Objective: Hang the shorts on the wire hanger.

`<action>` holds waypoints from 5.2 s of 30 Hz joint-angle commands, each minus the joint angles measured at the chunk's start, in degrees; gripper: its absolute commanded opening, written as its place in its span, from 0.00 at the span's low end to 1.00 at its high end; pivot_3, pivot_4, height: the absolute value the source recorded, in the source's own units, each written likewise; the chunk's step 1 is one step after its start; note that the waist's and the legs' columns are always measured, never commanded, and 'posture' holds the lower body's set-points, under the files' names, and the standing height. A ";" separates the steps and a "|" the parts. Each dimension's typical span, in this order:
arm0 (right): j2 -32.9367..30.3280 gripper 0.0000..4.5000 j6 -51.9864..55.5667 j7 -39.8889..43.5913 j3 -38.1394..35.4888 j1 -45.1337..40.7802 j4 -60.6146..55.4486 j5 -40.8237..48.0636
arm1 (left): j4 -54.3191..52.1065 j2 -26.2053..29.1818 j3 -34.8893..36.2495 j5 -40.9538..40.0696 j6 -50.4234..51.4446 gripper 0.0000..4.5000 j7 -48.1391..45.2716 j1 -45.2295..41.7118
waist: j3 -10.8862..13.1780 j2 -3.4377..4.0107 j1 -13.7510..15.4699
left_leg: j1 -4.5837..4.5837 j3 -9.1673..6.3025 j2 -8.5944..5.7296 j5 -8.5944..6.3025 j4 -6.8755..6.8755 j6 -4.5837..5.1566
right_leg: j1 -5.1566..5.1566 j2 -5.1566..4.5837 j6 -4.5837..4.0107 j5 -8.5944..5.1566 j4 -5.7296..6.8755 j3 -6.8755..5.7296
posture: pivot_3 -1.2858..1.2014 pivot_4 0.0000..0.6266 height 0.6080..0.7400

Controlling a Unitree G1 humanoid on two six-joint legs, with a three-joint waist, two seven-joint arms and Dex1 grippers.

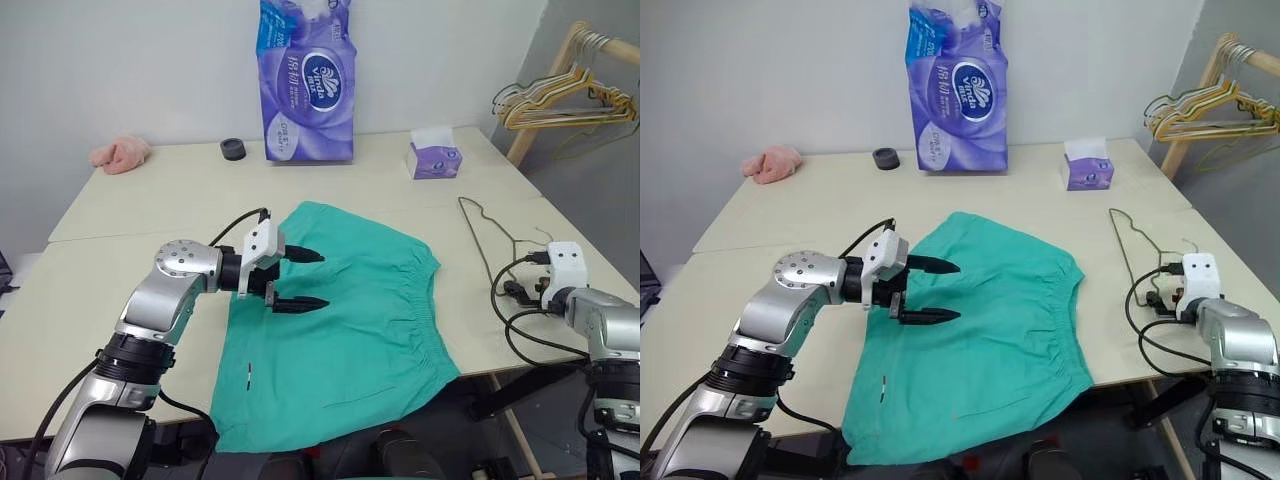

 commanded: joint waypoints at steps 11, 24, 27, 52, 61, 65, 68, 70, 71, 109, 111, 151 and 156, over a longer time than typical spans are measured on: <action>-4.29 0.43 3.70 11.20 6.09 -7.70 16.28 0.98 | -3.81 -0.52 0.06 0.10 1.87 1.00 1.54 -3.06 | -0.08 -0.13 -0.27 | 0.35 -0.33 0.00 -0.01 0.01 0.00 | 0.64 0.00 0.01 0.00 -0.27 -0.11 | 0.48 0.08 1.00; -5.66 0.01 -6.11 6.42 5.38 -7.26 18.05 -2.63 | -3.59 -2.34 1.87 0.85 2.68 1.00 7.33 -3.73 | -0.37 -0.59 0.14 | 0.67 -0.38 -0.06 -0.02 -0.01 0.00 | 1.06 -0.22 0.05 0.01 -0.46 -0.13 | 0.48 0.08 1.00; -6.55 0.01 -8.06 6.20 5.03 -7.34 15.99 -2.48 | -1.96 -3.03 2.43 1.58 2.08 1.00 9.66 -4.47 | -0.33 -0.53 0.44 | 0.66 -0.34 -0.08 -0.02 -0.01 0.00 | 1.07 -0.24 0.08 0.02 -0.53 -0.11 | 0.48 0.08 1.00; -9.80 0.01 -44.72 6.09 11.51 6.02 -24.75 -15.14 | 22.94 2.07 7.89 -0.04 9.46 1.00 2.89 -16.85 | -0.04 -0.03 0.26 | 0.38 -0.40 -0.10 -0.02 -0.03 -0.02 | 0.68 -0.30 0.16 -0.02 -0.35 -0.17 | 0.47 0.09 1.00; -8.55 0.01 -59.40 7.49 14.67 5.40 -23.74 -17.32 | 23.50 1.80 5.47 2.82 6.25 1.00 0.36 -14.97 | -0.01 -0.06 0.23 | 0.36 -0.40 -0.10 -0.02 -0.03 -0.02 | 0.67 -0.29 0.14 -0.02 -0.36 -0.16 | 0.47 0.10 1.00; -7.76 0.01 -63.64 8.09 15.62 4.14 -23.37 -17.52 | 23.17 1.51 5.48 2.79 7.28 1.00 -0.23 -14.20 | 0.00 -0.06 0.11 | 0.37 -0.41 -0.10 -0.02 -0.03 -0.01 | 0.67 -0.28 0.14 -0.02 -0.34 -0.16 | 0.47 0.10 1.00; -7.27 0.01 -65.42 8.45 16.15 3.49 -23.35 -17.98 | 21.58 1.54 4.66 2.86 7.90 1.00 -1.33 -12.51 | 0.00 -0.05 0.04 | 0.40 -0.41 -0.10 -0.02 -0.03 -0.01 | 0.68 -0.28 0.14 -0.02 -0.32 -0.16 | 0.47 0.10 1.00; -6.62 0.01 -66.28 8.73 16.81 2.71 -23.26 -18.24 | 20.27 1.21 3.87 2.89 8.37 1.00 -1.46 -11.04 | 0.01 -0.06 -0.02 | 0.40 -0.41 -0.09 -0.02 -0.03 -0.01 | 0.69 -0.28 0.14 -0.02 -0.32 -0.16 | 0.47 0.10 1.00; -6.26 0.01 -66.66 8.84 17.10 2.37 -23.26 -18.37 | 19.57 0.93 3.57 2.79 8.77 1.00 -1.40 -10.37 | 0.01 -0.05 -0.07 | 0.40 -0.41 -0.09 -0.02 -0.03 -0.01 | 0.69 -0.28 0.13 -0.02 -0.32 -0.16 | 0.47 0.10 1.00; -6.65 0.84 -63.31 17.71 17.65 10.89 -29.73 -14.75 | 15.96 0.48 1.58 5.94 7.13 0.00 2.33 -7.48 | 0.19 -0.14 0.45 | 0.47 -0.45 -0.08 -0.02 -0.04 -0.01 | 0.74 -0.27 0.11 -0.02 -0.31 -0.18 | 0.47 0.10 1.00; -5.64 0.84 -53.74 18.45 15.83 11.18 -32.27 -10.16 | 14.36 1.21 0.47 6.90 5.53 0.00 1.32 -6.65 | 0.24 -0.16 0.65 | 0.46 -0.43 -0.08 -0.02 -0.01 -0.01 | 0.73 -0.28 0.11 -0.02 -0.30 -0.16 | 0.47 0.11 1.00; -14.17 0.25 -6.69 36.42 32.90 -5.75 -34.18 3.91 | 5.02 4.39 -5.51 13.03 -9.46 0.00 -5.14 -1.76 | 0.46 -0.16 1.09 | 0.18 -0.49 -0.04 -0.02 -0.02 -0.01 | 0.49 -0.37 0.09 -0.03 -0.40 -0.30 | 0.47 0.10 1.00; -14.64 0.01 -7.22 36.76 33.79 -5.64 -33.80 2.49 | 6.40 3.16 -5.16 13.21 -10.58 0.00 -3.68 -2.45 | 0.47 -0.14 1.05 | 0.18 -0.50 -0.04 -0.02 -0.02 -0.01 | 0.46 -0.36 0.09 -0.03 -0.37 -0.33 | 0.47 0.10 1.00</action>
